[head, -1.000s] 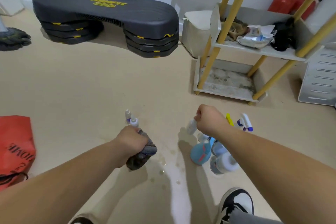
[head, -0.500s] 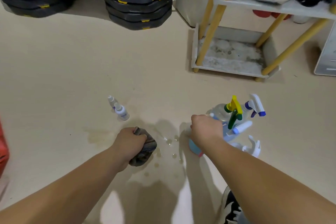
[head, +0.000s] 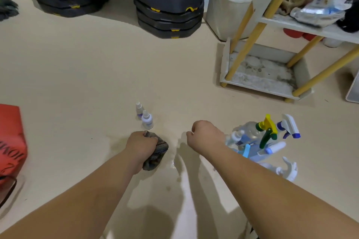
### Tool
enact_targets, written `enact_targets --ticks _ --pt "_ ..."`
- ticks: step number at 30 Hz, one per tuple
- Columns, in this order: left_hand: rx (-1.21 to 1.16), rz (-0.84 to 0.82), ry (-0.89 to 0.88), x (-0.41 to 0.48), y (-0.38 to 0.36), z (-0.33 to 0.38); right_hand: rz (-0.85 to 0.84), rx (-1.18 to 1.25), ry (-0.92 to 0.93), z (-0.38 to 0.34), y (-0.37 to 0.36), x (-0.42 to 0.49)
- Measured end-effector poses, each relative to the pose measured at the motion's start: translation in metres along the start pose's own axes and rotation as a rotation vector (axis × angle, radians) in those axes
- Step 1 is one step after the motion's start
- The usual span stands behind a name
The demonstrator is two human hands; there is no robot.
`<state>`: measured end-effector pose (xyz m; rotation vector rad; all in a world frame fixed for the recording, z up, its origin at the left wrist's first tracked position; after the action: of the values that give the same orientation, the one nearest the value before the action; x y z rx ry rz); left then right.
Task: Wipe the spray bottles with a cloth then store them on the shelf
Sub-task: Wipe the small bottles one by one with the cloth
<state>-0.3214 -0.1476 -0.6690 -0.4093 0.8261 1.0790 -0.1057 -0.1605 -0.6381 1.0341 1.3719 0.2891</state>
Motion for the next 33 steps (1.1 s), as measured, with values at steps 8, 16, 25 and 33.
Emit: enact_targets --ticks 8,16,25,33 --pt "-0.169 0.134 0.006 -0.003 0.072 -0.018 -0.016 0.259 0.153 -0.105 -0.015 0.033" --pt "-0.321 0.175 0.025 0.009 0.100 -0.027 -0.021 0.477 0.143 -0.138 -0.040 0.088" --pt "-0.342 0.226 0.084 0.032 0.113 -0.052 -0.028 0.543 0.181 -0.130 -0.055 0.108" --pt "-0.169 0.235 0.059 0.033 0.113 -0.047 -0.102 0.736 0.210 -0.126 -0.053 0.085"
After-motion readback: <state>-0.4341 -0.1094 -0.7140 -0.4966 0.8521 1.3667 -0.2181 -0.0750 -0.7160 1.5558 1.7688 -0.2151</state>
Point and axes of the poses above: each hand's wrist, its own x-axis towards the middle knuckle, its own y-axis out of the back of the hand, z = x × y, the point moved 9 cm from there along x, towards the middle knuckle, and after that the axes turned 12 degrees about -z, right-handed, at the moved point
